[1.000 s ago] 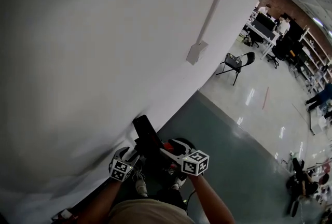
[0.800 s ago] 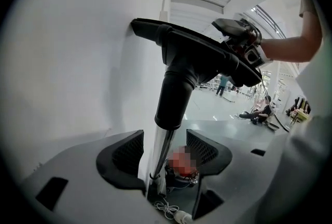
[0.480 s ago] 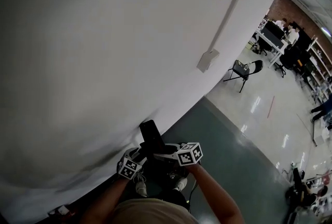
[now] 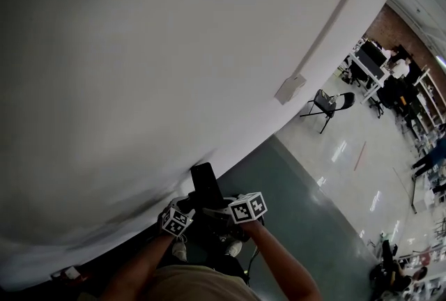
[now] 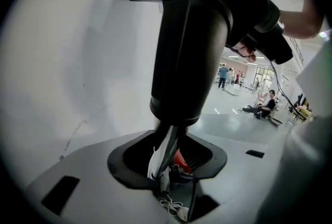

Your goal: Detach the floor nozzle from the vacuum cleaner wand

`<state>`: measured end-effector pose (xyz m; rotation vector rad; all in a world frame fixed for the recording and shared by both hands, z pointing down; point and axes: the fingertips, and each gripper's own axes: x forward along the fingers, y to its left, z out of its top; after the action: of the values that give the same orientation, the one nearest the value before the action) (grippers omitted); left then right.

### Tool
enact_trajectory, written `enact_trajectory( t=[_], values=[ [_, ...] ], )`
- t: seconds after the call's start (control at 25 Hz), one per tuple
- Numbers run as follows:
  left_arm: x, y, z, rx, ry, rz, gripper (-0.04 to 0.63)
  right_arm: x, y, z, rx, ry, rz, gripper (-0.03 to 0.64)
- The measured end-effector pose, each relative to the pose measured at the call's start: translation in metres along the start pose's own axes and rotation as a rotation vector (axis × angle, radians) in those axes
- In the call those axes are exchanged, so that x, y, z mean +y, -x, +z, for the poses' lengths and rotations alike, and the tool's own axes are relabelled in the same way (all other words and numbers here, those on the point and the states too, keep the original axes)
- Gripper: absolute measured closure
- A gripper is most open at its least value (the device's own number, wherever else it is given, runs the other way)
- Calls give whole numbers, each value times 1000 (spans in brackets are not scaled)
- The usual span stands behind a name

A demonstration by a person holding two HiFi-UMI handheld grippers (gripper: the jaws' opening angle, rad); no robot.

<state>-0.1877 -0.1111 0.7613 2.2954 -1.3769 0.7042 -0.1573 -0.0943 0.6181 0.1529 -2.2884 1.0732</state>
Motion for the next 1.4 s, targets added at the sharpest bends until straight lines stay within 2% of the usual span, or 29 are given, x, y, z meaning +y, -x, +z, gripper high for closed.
enact_trajectory(
  t=[0.28,0.6,0.8,1.0,1.08,1.28,1.4],
  values=[
    [2,2,2,-20,-56,-2,437,11,-1,0,-43,29,-66,380],
    [-4,1,2,-16,-81,-21,437,10,8,-5,-48,123,-217,381],
    [-14,1,5,-20,-125,-51,437,14,20,-10,-40,230,-332,382],
    [-27,-7,9,-39,-150,-91,437,13,31,-20,-95,227,-379,383],
    [-31,-6,10,-35,-164,-104,437,12,35,-23,-94,218,-376,383],
    [-42,-7,12,-35,-206,-130,437,-2,48,-16,-39,144,-278,383],
    [-44,-8,12,-24,-237,-146,437,0,50,-18,-59,144,-295,383]
  ],
)
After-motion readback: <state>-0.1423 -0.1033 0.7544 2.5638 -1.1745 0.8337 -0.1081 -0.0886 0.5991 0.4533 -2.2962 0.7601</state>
